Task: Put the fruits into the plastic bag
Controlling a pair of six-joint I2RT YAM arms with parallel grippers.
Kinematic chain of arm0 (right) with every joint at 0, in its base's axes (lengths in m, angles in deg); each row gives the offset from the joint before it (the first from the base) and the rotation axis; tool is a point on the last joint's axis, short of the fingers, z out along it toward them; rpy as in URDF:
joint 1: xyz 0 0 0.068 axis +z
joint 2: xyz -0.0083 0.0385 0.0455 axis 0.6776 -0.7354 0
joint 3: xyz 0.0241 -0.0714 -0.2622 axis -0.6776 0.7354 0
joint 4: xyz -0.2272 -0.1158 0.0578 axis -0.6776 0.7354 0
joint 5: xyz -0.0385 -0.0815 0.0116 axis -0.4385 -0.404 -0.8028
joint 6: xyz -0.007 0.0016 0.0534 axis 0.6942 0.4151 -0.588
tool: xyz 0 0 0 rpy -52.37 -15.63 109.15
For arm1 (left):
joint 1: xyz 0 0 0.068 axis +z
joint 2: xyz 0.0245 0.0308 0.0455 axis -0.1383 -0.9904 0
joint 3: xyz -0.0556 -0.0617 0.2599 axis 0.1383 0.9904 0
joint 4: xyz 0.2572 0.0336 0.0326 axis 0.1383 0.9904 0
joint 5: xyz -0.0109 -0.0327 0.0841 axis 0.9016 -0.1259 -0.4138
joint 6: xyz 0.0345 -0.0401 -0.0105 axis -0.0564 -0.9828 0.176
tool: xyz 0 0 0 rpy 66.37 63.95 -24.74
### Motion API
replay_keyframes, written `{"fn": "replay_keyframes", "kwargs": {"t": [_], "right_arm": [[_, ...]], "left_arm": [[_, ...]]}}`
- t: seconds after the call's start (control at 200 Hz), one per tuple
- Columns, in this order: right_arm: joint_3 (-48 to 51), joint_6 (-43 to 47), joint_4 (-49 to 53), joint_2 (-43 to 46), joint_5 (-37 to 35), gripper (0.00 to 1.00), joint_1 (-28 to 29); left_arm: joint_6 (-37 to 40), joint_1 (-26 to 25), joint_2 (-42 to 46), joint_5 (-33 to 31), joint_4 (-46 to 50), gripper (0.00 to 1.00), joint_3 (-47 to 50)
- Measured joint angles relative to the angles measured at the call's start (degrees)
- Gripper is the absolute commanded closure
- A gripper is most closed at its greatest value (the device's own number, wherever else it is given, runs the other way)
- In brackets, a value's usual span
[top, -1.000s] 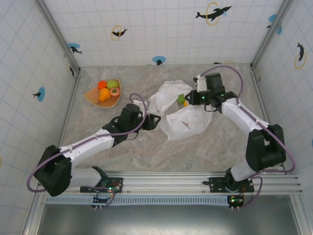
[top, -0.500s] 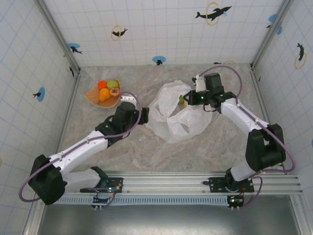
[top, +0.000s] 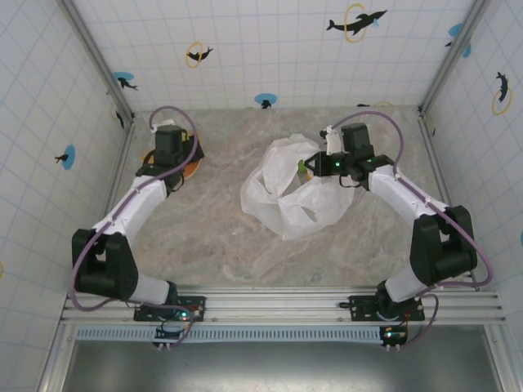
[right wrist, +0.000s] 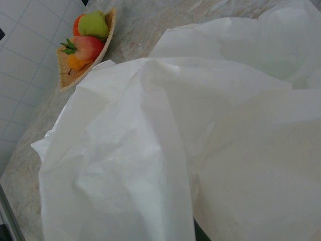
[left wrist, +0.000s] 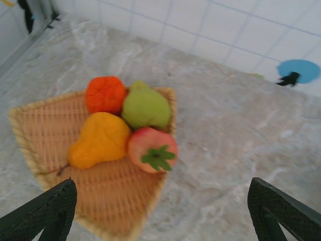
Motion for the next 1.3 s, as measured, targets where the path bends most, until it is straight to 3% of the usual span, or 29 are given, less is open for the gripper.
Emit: {"fn": "replay_keyframes", "kwargs": {"t": [0.23, 0.375, 0.926, 1.296], "right_arm": [[0.31, 0.09, -0.28, 0.0, 0.7, 1.0, -0.92], [0.31, 0.07, -0.74, -0.11, 1.33, 1.0, -1.2], [0.31, 0.09, -0.98, -1.4, 1.7, 1.0, -1.64], [0.31, 0.09, -1.01, -1.49, 1.7, 1.0, -2.25]], "left_arm": [[-1.11, 10.86, -6.05, 5.09, -0.02, 0.1, -2.71], [-1.66, 14.71, -12.11, 8.2, 0.0, 0.1, -6.43], [-3.15, 16.17, -35.78, 14.84, 2.6, 0.13, -27.45], [-4.39, 16.15, -40.92, 16.98, 3.93, 0.18, -32.74]]}}
